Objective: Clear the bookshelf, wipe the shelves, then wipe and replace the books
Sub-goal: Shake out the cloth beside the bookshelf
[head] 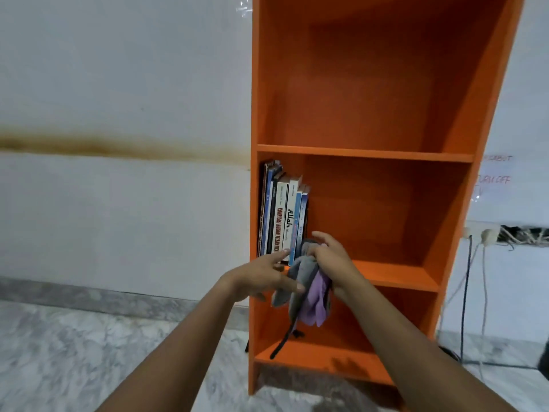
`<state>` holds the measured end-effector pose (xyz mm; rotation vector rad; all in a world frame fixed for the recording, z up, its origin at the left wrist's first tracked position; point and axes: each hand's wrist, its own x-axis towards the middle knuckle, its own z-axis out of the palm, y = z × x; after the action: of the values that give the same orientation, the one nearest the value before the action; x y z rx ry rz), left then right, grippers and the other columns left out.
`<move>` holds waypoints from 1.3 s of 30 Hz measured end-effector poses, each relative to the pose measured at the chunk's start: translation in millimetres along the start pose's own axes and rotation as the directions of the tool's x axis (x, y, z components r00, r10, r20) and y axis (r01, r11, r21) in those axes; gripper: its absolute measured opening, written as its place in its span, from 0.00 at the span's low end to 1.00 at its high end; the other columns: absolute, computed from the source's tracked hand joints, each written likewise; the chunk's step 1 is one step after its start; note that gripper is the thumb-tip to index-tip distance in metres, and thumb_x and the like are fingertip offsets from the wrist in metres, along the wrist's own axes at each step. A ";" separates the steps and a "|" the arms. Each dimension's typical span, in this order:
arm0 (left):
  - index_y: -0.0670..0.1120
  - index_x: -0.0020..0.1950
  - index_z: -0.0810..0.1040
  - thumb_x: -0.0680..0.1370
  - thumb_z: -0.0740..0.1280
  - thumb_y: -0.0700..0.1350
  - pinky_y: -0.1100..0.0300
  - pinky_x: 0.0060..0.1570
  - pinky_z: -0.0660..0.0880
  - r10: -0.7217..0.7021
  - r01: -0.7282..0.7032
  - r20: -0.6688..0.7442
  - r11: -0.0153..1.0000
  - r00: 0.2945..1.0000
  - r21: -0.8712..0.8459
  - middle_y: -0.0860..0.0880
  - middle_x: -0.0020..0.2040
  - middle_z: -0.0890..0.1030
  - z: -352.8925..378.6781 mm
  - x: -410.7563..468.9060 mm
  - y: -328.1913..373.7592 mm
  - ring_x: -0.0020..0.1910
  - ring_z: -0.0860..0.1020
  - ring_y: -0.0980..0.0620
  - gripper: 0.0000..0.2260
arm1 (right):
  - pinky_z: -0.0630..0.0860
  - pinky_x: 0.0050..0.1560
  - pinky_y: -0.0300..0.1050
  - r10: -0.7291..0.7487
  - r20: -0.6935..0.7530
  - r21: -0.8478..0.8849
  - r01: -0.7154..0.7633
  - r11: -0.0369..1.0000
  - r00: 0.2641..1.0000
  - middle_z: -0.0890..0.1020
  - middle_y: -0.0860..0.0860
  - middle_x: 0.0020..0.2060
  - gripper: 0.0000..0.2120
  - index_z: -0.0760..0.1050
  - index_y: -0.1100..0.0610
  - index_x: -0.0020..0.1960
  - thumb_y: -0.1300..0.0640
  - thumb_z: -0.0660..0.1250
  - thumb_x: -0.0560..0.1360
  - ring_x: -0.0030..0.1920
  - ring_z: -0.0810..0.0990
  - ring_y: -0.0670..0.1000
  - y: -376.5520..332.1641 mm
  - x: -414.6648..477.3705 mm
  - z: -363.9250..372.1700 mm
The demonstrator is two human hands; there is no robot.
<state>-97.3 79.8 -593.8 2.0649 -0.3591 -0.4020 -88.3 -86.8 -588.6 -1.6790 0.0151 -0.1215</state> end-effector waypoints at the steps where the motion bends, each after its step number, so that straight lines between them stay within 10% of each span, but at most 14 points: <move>1: 0.59 0.80 0.56 0.75 0.76 0.46 0.52 0.50 0.80 0.022 -0.012 0.088 0.994 0.996 -0.111 0.45 0.70 0.77 4.0 -15.7 5.6 0.63 0.80 0.45 0.41 | 0.80 0.55 0.50 -0.017 0.010 0.037 0.016 0.999 1.000 0.78 0.57 0.62 0.26 0.69 0.54 0.74 0.68 0.60 0.78 0.53 0.82 0.54 -13.5 -10.2 -4.3; 9: 0.43 0.58 0.83 0.78 0.72 0.44 0.45 0.61 0.79 0.180 -0.188 -0.128 0.981 0.975 -0.053 0.46 0.47 0.86 -13.9 -75.8 62.3 0.46 0.84 0.51 0.10 | 0.82 0.49 0.51 -0.153 0.131 0.216 0.122 0.969 0.979 0.80 0.60 0.56 0.22 0.76 0.52 0.63 0.69 0.59 0.75 0.48 0.84 0.56 -102.0 -67.4 -22.1; 16: 0.45 0.66 0.79 0.79 0.66 0.63 0.42 0.57 0.80 0.033 -0.039 -0.021 0.862 0.999 -0.506 0.39 0.61 0.83 -54.9 -49.1 28.3 0.58 0.83 0.37 0.25 | 0.82 0.57 0.57 -0.248 0.464 -0.041 0.301 0.953 0.850 0.73 0.60 0.61 0.32 0.70 0.48 0.66 0.77 0.65 0.71 0.50 0.84 0.61 -86.7 -37.5 2.5; 21: 0.43 0.63 0.78 0.85 0.61 0.45 0.50 0.52 0.81 -0.003 -0.266 -0.446 0.799 0.895 -0.539 0.38 0.60 0.82 -100.1 8.8 -4.4 0.52 0.83 0.43 0.11 | 0.82 0.57 0.57 -0.245 0.434 -0.268 0.384 0.883 0.867 0.73 0.54 0.58 0.36 0.58 0.48 0.64 0.64 0.78 0.69 0.54 0.80 0.56 -57.8 17.1 50.4; 26: 0.38 0.65 0.74 0.84 0.56 0.34 0.51 0.47 0.84 -0.080 -0.303 -0.537 0.752 0.840 -0.586 0.38 0.58 0.82 -169.5 23.4 15.9 0.50 0.85 0.43 0.12 | 0.82 0.49 0.57 -0.143 0.355 -0.179 0.217 0.960 0.924 0.82 0.58 0.47 0.28 0.70 0.51 0.61 0.62 0.79 0.68 0.46 0.84 0.60 -74.3 65.4 78.8; 30: 0.38 0.53 0.77 0.79 0.59 0.30 0.51 0.43 0.84 -0.213 -0.120 -0.598 0.876 0.773 -0.467 0.37 0.51 0.82 -236.2 11.2 80.4 0.44 0.83 0.42 0.09 | 0.75 0.37 0.53 -0.176 0.339 -0.269 0.275 0.923 0.924 0.84 0.57 0.41 0.06 0.80 0.51 0.46 0.60 0.72 0.72 0.36 0.80 0.55 -150.9 84.1 97.1; 34: 0.39 0.34 0.76 0.73 0.68 0.33 0.55 0.35 0.83 -0.260 0.135 -0.707 0.964 0.658 -0.228 0.43 0.31 0.78 -313.2 -26.5 191.6 0.29 0.82 0.45 0.08 | 0.68 0.39 0.44 -0.135 0.406 -0.275 0.261 0.925 0.904 0.81 0.52 0.39 0.08 0.78 0.53 0.48 0.64 0.64 0.76 0.40 0.75 0.51 -273.1 97.0 98.5; 39: 0.29 0.40 0.78 0.76 0.61 0.25 0.63 0.29 0.80 -0.300 -0.034 -0.604 0.878 0.738 -0.477 0.36 0.34 0.80 -372.4 -67.8 358.6 0.27 0.83 0.46 0.08 | 0.73 0.59 0.47 -0.206 0.395 -0.365 0.359 0.859 0.895 0.71 0.46 0.62 0.29 0.70 0.42 0.69 0.46 0.68 0.68 0.60 0.73 0.47 -426.9 68.4 102.2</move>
<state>-33.9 218.2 -95.1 1.6196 0.3131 0.1823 -37.6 56.8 -171.3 -2.1203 -0.5129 -0.0479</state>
